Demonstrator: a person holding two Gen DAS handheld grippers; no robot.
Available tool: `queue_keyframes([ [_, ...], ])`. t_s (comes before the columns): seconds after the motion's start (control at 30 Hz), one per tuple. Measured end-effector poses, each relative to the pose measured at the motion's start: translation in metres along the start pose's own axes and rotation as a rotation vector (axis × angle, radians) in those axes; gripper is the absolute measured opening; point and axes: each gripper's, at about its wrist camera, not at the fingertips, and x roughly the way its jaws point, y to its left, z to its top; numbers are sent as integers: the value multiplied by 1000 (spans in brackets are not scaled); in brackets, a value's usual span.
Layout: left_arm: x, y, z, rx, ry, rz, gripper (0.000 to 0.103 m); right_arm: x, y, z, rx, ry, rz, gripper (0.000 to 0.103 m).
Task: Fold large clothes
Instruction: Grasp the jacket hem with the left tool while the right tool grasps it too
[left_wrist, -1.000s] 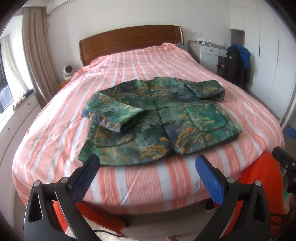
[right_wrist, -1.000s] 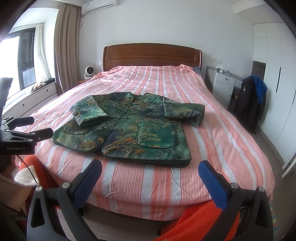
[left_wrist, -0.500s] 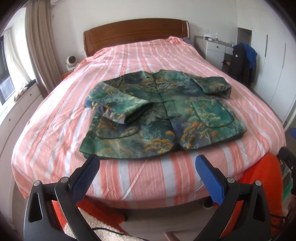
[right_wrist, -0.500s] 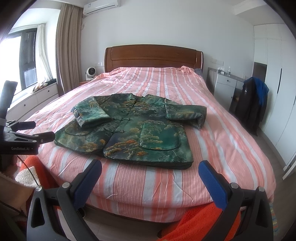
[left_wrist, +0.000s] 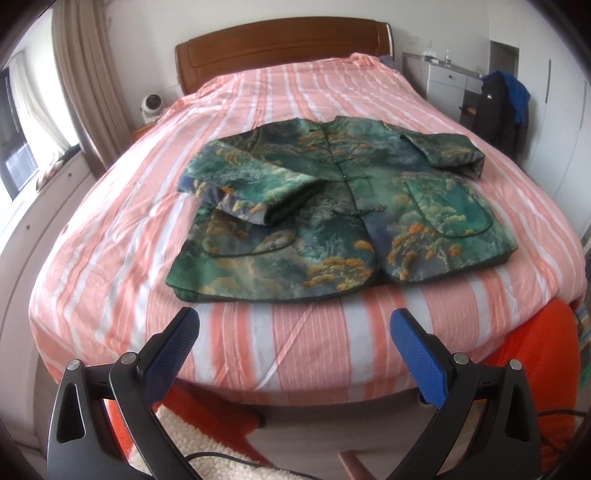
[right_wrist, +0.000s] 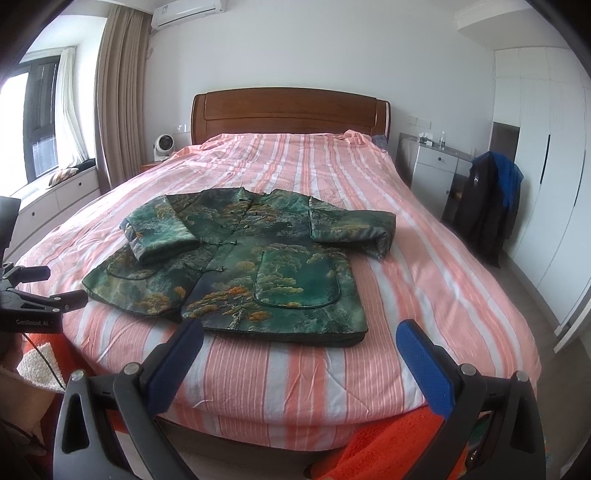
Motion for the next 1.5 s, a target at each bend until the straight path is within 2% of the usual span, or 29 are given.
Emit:
queue_keyframes([
  [0.1,10,9,4,3,-3,15,103,5,1,-1,0,8,37,103],
  [0.17,25,32,15,-17,-6,-9,103,18,-5,0,4,14,108,103],
  [0.23,54,69,31,-62,34,-50,103,38,-16,1,8,40,137,103],
  [0.33,110,127,49,-154,113,-108,103,89,-57,6,81,105,159,103],
  [0.4,152,153,54,-180,174,-148,103,136,-92,7,200,182,195,103],
  [0.5,200,166,49,-188,258,-135,102,203,-128,-2,340,298,264,103],
  [0.57,218,168,43,-208,302,-177,101,238,-137,-12,390,379,270,100],
  [0.63,222,166,35,-210,324,-219,83,256,-140,-19,434,422,339,85],
  [0.7,221,163,32,-193,329,-189,43,269,-136,-27,459,478,399,73],
  [0.73,219,163,33,-190,327,-183,28,271,-134,-29,449,487,400,63],
  [0.77,216,163,35,-201,326,-193,19,270,-132,-29,427,486,389,45],
  [0.8,212,165,39,-214,322,-198,14,267,-130,-29,403,481,375,33],
  [0.83,205,166,43,-222,307,-210,13,262,-129,-28,391,475,359,17],
  [0.87,202,166,46,-224,300,-216,12,253,-130,-25,384,458,353,15],
  [1.0,178,163,54,-213,278,-270,11,224,-131,-9,323,420,350,13],
  [1.13,169,160,36,-196,311,-266,11,201,-129,-2,288,423,345,13],
  [1.27,186,166,19,-230,358,-255,11,194,-125,-18,290,447,318,13],
  [1.4,212,173,23,-281,384,-252,12,211,-130,-42,375,455,281,13],
  [1.5,221,162,30,-234,377,-198,16,218,-126,-45,370,430,236,13],
])
